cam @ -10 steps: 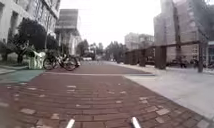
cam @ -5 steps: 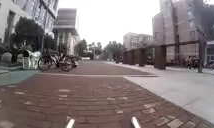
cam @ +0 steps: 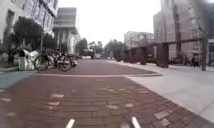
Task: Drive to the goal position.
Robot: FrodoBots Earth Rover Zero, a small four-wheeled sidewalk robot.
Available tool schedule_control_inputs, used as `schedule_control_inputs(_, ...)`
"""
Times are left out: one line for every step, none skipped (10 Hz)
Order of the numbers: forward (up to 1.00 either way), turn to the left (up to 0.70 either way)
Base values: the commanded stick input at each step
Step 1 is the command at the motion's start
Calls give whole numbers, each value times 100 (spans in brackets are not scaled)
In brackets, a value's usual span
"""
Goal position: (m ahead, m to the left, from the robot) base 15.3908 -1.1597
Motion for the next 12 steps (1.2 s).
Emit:
schedule_control_inputs(70,0)
schedule_control_inputs(70,0)
schedule_control_inputs(70,0)
schedule_control_inputs(70,0)
schedule_control_inputs(70,0)
schedule_control_inputs(70,0)
schedule_control_inputs(70,0)
schedule_control_inputs(70,0)
schedule_control_inputs(70,0)
schedule_control_inputs(70,0)
schedule_control_inputs(70,0)
schedule_control_inputs(70,0)
